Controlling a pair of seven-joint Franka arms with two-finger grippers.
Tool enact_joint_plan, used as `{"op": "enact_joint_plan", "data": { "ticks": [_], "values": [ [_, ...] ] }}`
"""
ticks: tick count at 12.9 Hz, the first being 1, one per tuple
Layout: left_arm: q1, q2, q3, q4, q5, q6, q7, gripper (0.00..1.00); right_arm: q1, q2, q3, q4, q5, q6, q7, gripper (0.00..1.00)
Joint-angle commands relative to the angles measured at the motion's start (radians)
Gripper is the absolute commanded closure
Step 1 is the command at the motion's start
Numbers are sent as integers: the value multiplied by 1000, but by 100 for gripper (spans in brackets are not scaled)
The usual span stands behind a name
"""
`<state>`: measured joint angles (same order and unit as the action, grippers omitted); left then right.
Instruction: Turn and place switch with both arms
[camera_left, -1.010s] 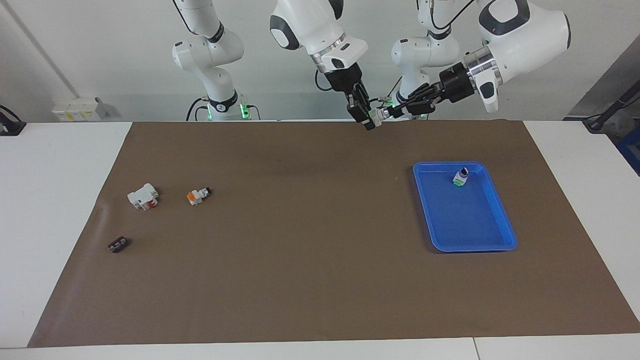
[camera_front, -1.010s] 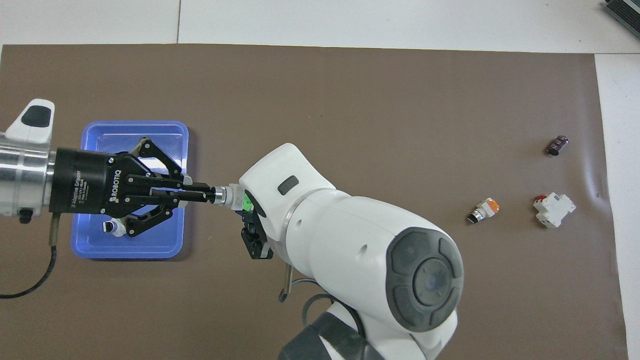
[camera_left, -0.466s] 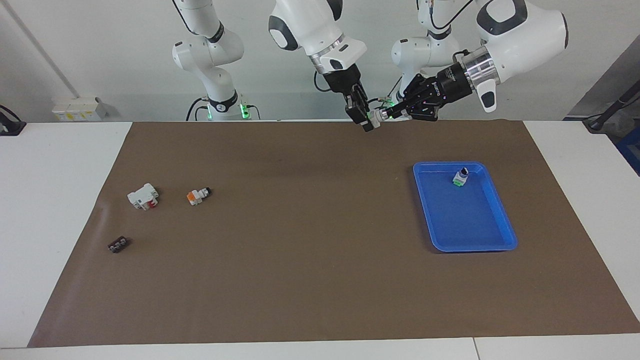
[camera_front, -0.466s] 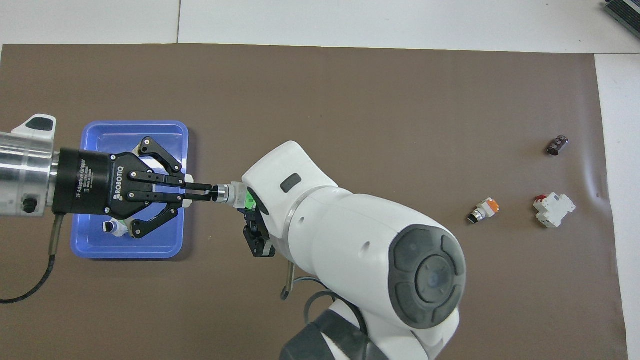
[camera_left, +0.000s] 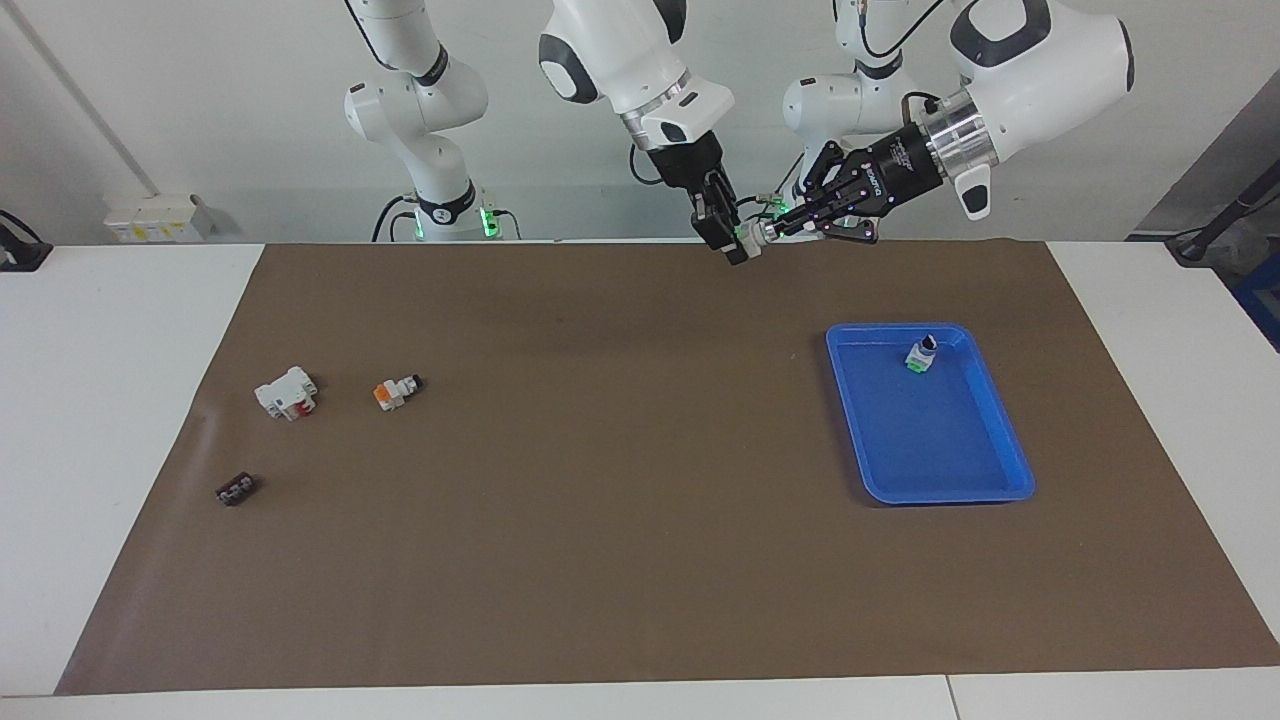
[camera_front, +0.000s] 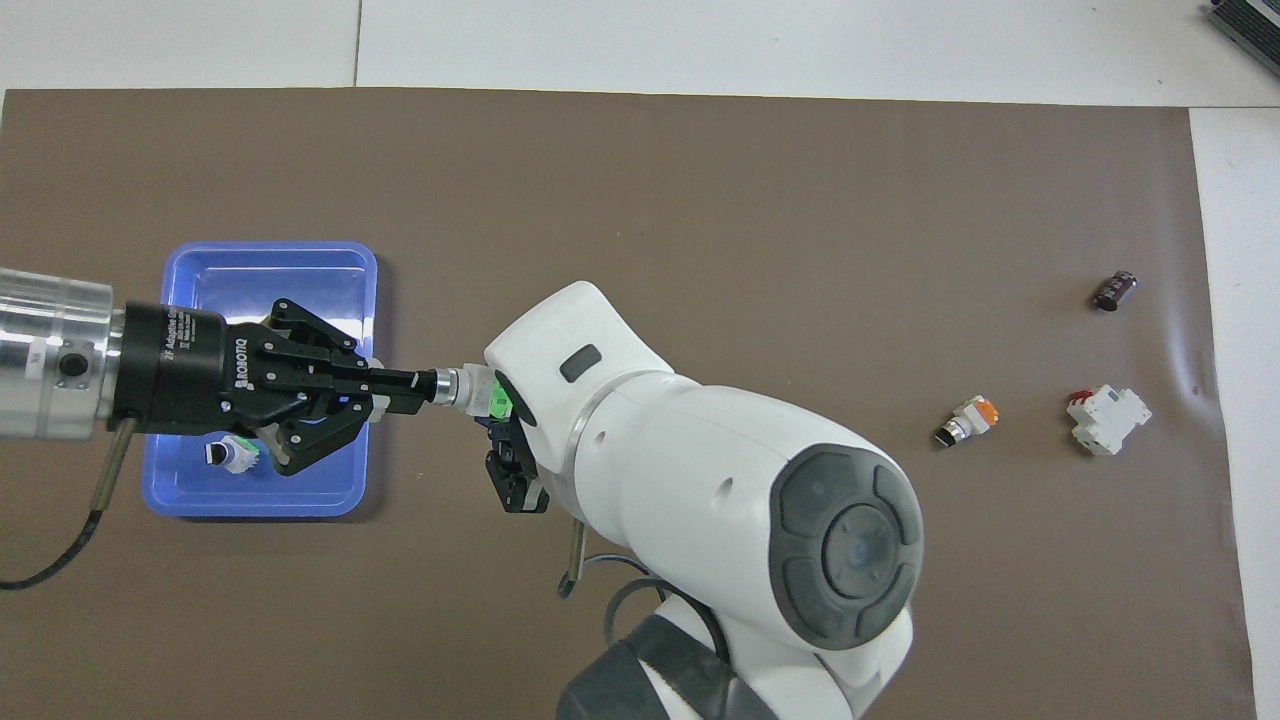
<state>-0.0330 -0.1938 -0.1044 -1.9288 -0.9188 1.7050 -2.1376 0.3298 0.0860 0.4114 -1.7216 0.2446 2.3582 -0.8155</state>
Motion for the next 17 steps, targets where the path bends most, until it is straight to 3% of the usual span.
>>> {"op": "enact_joint_plan", "data": {
  "ticks": [1,4,10,11,12,17],
  "values": [
    [-1,-15,-12,-28,9,48,-184,100,6,8,18,17,-22,9,41,100],
    [-1,-24,-12,-50,29,71,-338,100,6,8,18,17,-21,9,42,100],
    [-1,-24,-12,-52,35,82,-344,100,6,8,18,17,-21,9,56,100],
    [-1,-24,-12,-50,35,82,-343,100,5,6,18,16,-22,9,67,16],
    [-1,-24,-12,-50,35,82,-338,100,2,8,18,16,-24,9,61,0],
    [-1,-24,-12,-50,95,82,-334,100,-44,-8,12,4,-22,-23,56,0]
  ]
}}
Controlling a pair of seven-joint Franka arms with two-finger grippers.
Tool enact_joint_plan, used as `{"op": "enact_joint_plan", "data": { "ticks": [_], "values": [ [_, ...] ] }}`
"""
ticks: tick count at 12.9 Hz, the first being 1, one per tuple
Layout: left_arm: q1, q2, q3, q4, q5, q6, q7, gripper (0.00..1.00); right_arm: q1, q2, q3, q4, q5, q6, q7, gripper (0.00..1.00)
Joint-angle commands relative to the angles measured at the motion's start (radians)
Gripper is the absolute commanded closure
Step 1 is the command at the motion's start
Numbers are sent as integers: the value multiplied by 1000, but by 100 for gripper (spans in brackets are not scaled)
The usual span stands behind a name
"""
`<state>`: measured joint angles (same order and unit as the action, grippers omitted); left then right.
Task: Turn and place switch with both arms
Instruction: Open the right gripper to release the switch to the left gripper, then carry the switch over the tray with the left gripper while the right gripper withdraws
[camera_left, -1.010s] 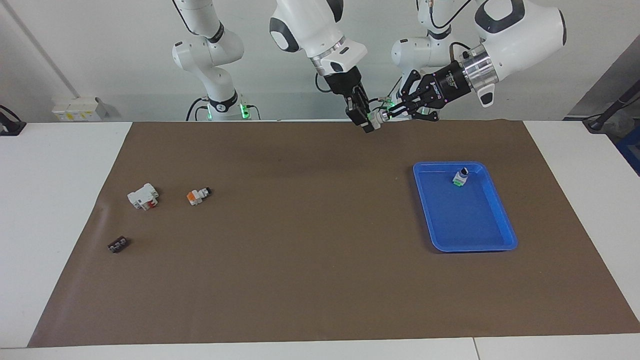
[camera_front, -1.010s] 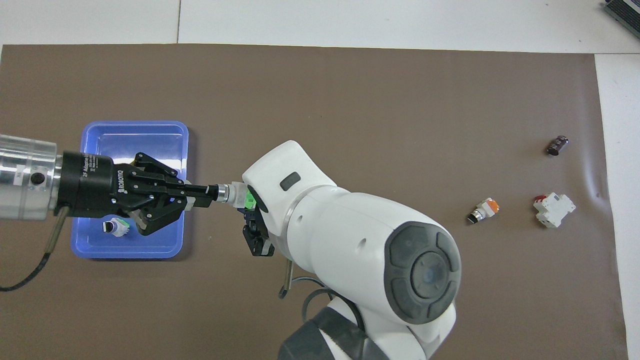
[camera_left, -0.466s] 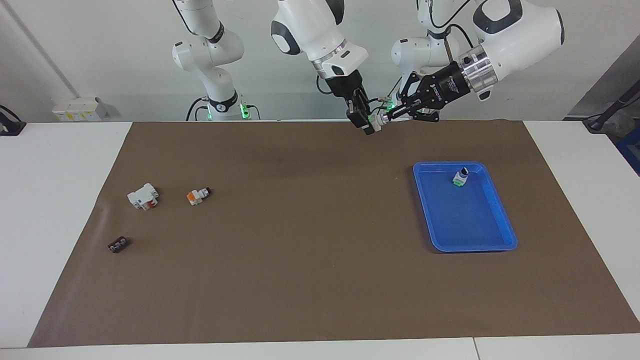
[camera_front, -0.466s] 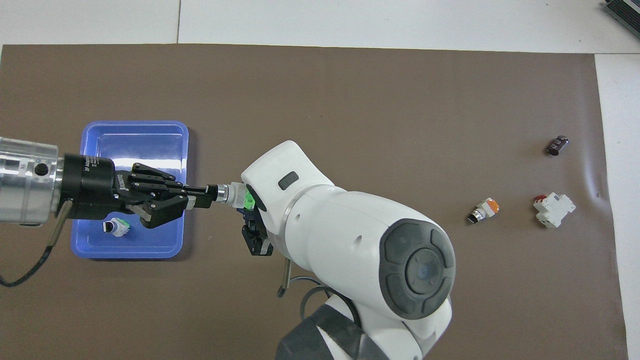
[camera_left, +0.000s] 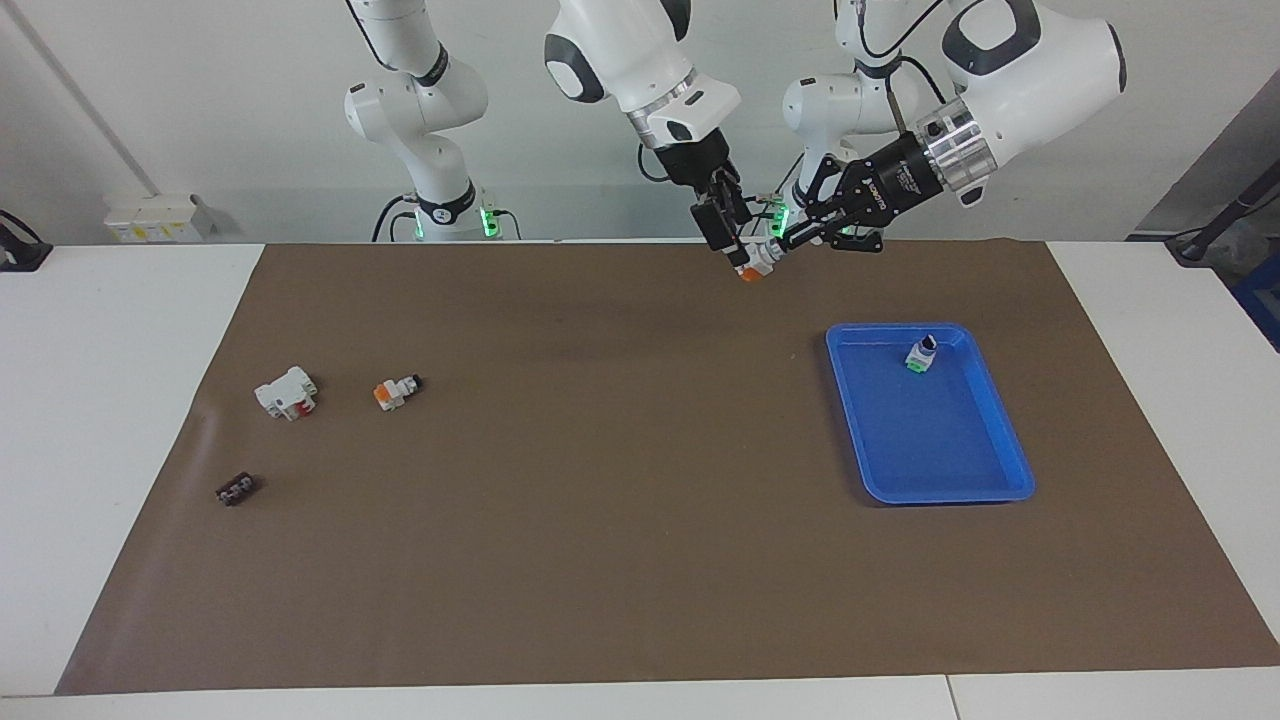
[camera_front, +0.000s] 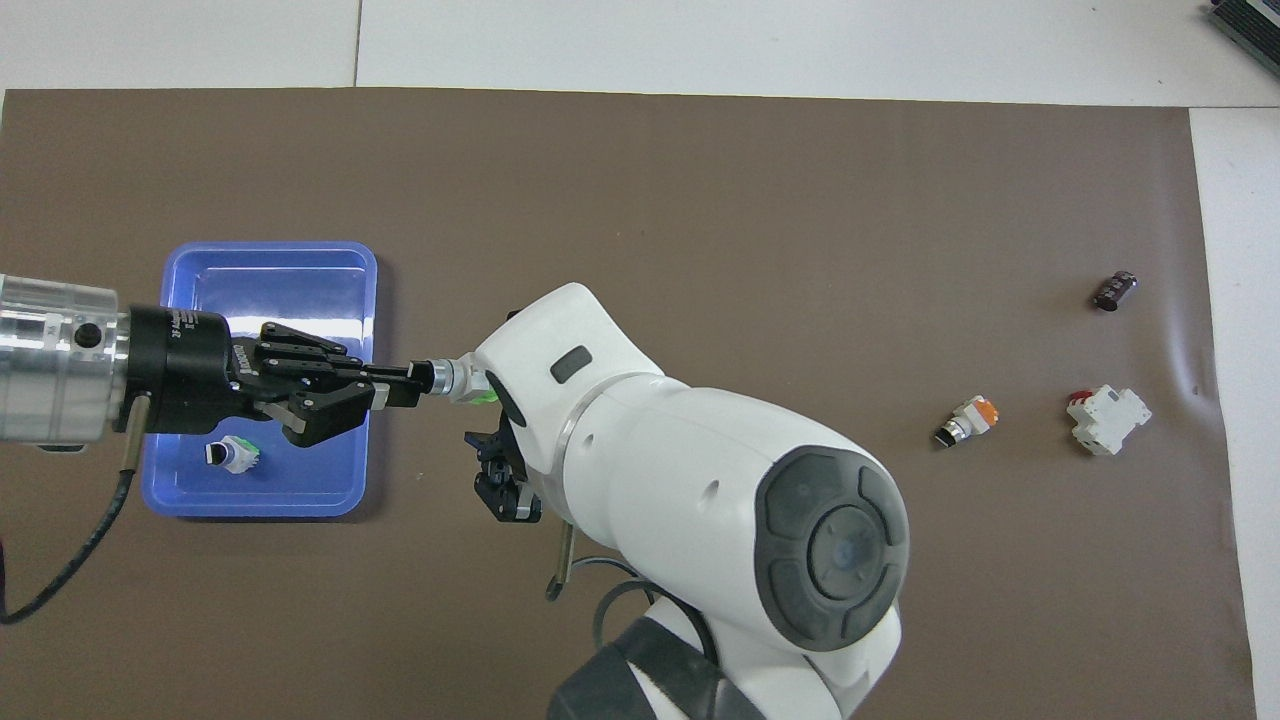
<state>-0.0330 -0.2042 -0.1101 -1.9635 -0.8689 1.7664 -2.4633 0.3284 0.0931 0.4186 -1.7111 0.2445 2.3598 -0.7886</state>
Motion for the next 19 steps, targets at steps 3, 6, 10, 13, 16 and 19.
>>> {"op": "enact_joint_plan", "data": {
  "ticks": [3,6,10,13,16,19],
  "values": [
    [-5,-15,-8,-24,212,19,30,100,-161,-29,6,-5,-18,-50,35,0],
    [-16,-50,-10,-83,381,21,200,100,-247,-24,-3,-7,-25,-36,45,0],
    [76,-83,-5,-146,464,19,698,100,-371,-19,-4,-8,-123,-48,244,0],
    [90,-81,-5,-143,550,30,1092,100,-414,-21,-9,-5,-256,-152,617,0],
    [119,-83,1,-144,637,21,1535,100,-330,-48,-188,7,-303,-310,746,0],
    [119,-83,-2,-144,751,11,1890,100,-282,-85,-345,80,-303,-501,741,0]
  ]
}}
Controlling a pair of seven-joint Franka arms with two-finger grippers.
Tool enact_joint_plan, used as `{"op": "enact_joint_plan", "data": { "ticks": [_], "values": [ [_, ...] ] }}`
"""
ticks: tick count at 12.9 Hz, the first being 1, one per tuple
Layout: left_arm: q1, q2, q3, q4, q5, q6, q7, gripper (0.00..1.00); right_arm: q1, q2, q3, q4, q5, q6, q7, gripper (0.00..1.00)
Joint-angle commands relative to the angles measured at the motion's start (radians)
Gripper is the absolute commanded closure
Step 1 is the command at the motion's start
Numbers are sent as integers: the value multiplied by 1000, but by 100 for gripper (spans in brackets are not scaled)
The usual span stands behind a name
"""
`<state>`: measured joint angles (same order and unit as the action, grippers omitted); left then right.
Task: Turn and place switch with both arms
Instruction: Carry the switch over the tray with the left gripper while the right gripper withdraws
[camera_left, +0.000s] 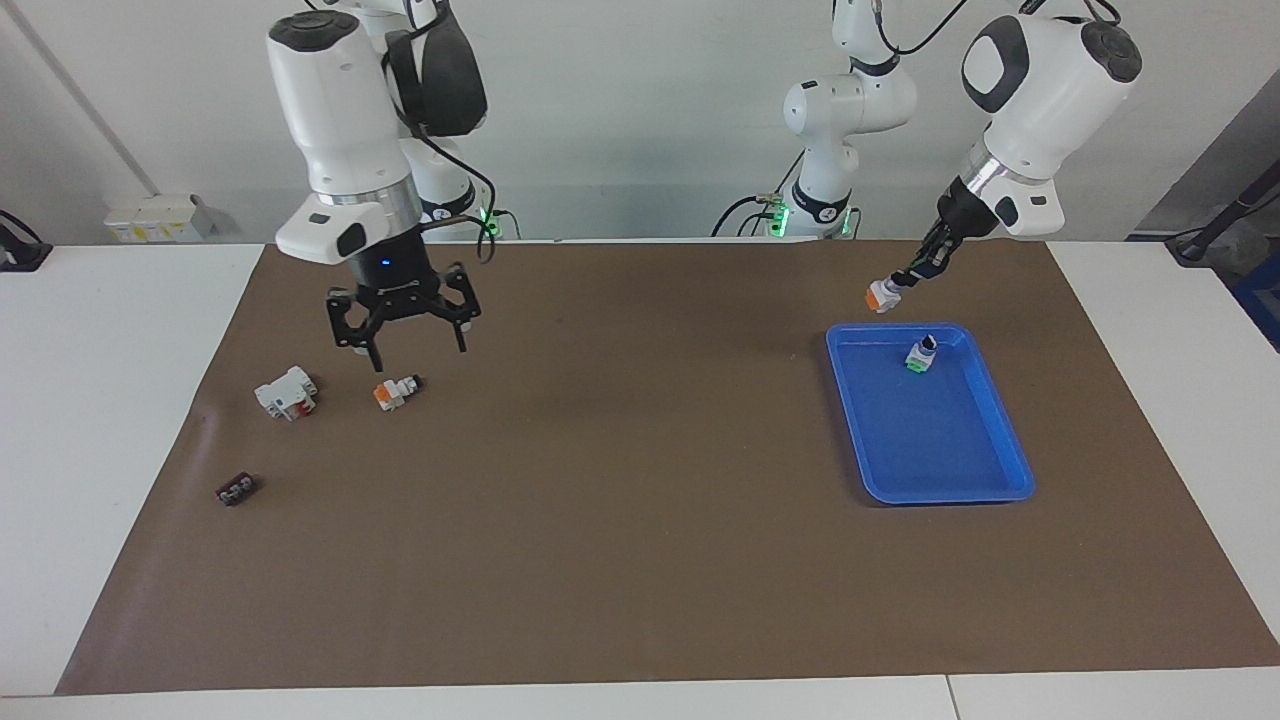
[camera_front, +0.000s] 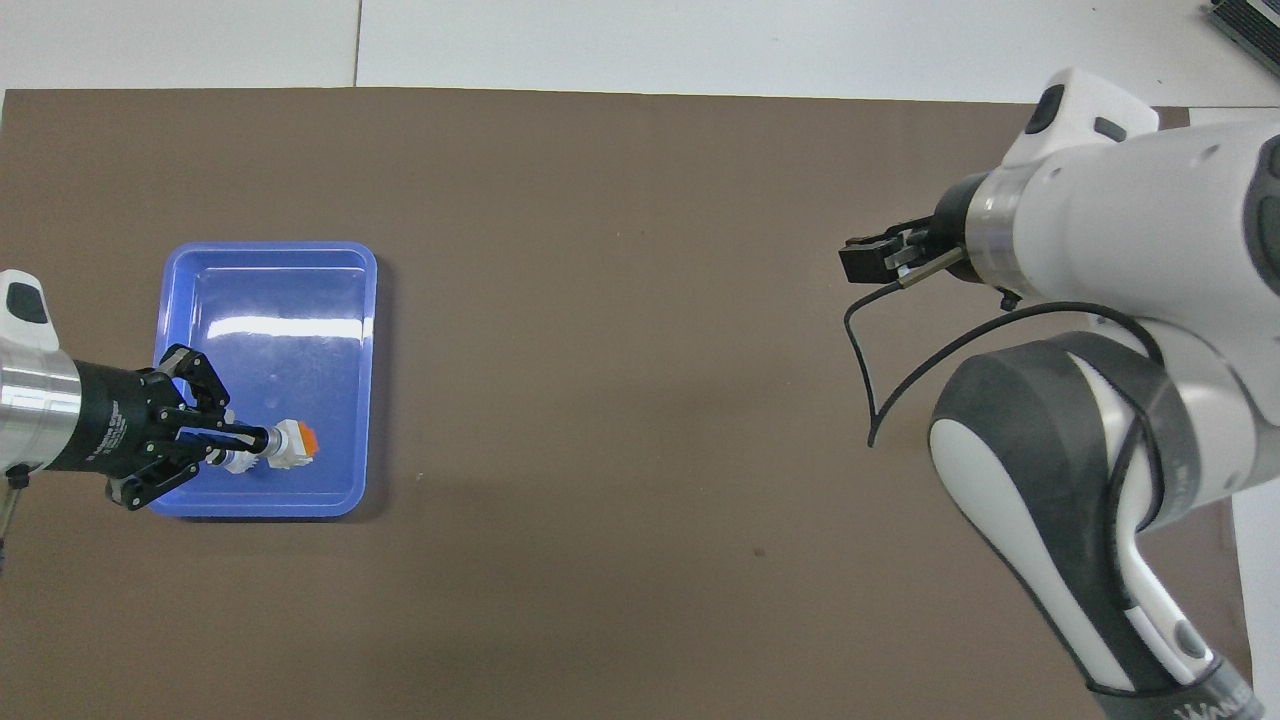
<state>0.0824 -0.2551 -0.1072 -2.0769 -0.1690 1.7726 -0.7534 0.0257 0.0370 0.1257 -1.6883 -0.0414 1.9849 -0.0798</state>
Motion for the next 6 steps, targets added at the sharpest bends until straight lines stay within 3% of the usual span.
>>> {"op": "enact_joint_plan", "data": {
  "ticks": [1,3,6],
  "values": [
    [3,-32,-5,-37,55,8,289,100,20,-29,-76,117,-15,-212,31,0],
    [11,-32,-5,-74,56,14,521,100,22,-55,-119,171,-9,-322,34,0],
    [11,-18,-5,-124,75,74,702,100,25,-77,-193,173,12,-426,90,0]
  ]
}}
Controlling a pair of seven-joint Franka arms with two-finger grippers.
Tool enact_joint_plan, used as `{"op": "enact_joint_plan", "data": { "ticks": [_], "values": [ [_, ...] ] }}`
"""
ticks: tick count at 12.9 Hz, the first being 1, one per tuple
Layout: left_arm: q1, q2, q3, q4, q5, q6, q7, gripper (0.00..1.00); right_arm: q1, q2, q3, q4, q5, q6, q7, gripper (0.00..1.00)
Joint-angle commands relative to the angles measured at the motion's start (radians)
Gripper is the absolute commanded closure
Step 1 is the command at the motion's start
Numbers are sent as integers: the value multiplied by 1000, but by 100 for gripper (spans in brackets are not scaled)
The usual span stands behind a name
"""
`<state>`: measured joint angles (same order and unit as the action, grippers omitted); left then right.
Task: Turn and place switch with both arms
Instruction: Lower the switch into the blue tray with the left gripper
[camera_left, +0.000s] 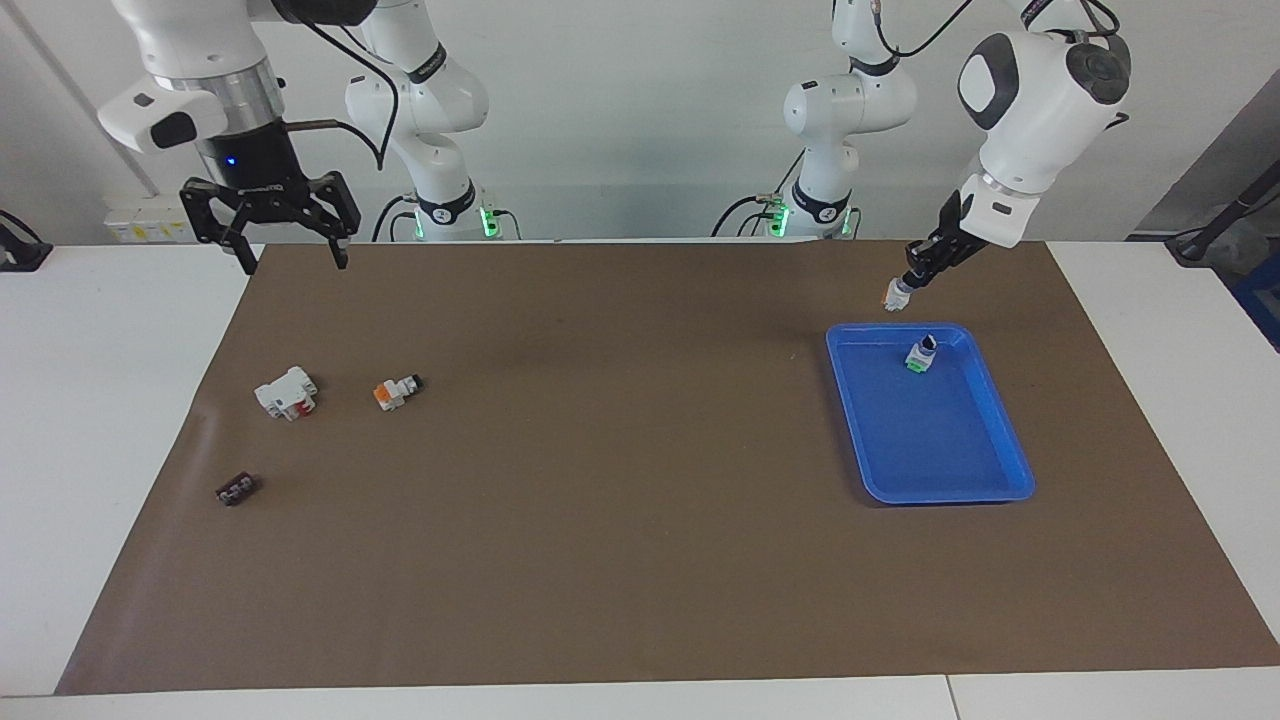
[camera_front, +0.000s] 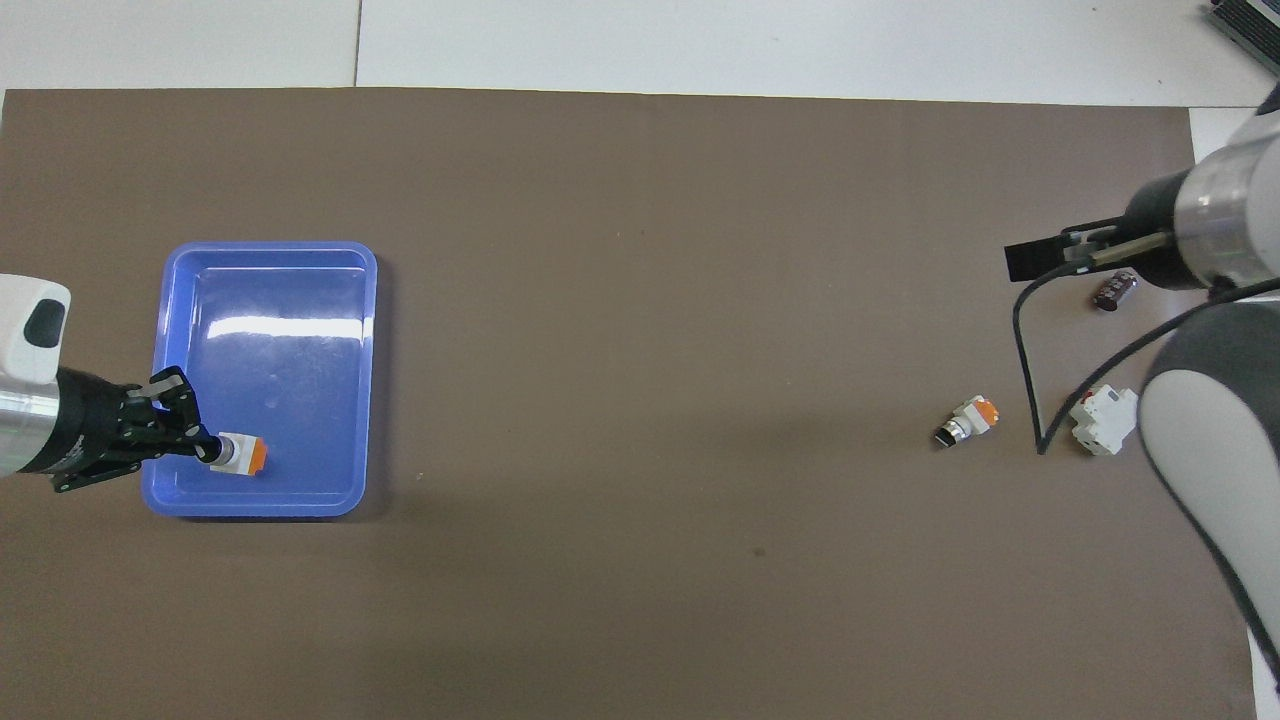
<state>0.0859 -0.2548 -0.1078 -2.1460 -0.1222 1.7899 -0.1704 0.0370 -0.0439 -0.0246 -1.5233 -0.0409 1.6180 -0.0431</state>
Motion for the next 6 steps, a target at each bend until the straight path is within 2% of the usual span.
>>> {"op": "enact_joint_plan", "data": {
  "ticks": [1,3,4,6],
  "values": [
    [9,-15,-4,-67,29,80,185,100,30,3,-78,11,13,-81,54,0],
    [8,14,-4,-75,30,123,233,100,46,1,-94,9,18,-136,58,0],
    [3,31,-4,-75,30,155,235,87,44,-1,-94,-1,15,-139,55,0],
    [-6,48,-6,-55,65,164,242,68,46,-10,-89,-20,10,-127,58,0]
  ]
}}
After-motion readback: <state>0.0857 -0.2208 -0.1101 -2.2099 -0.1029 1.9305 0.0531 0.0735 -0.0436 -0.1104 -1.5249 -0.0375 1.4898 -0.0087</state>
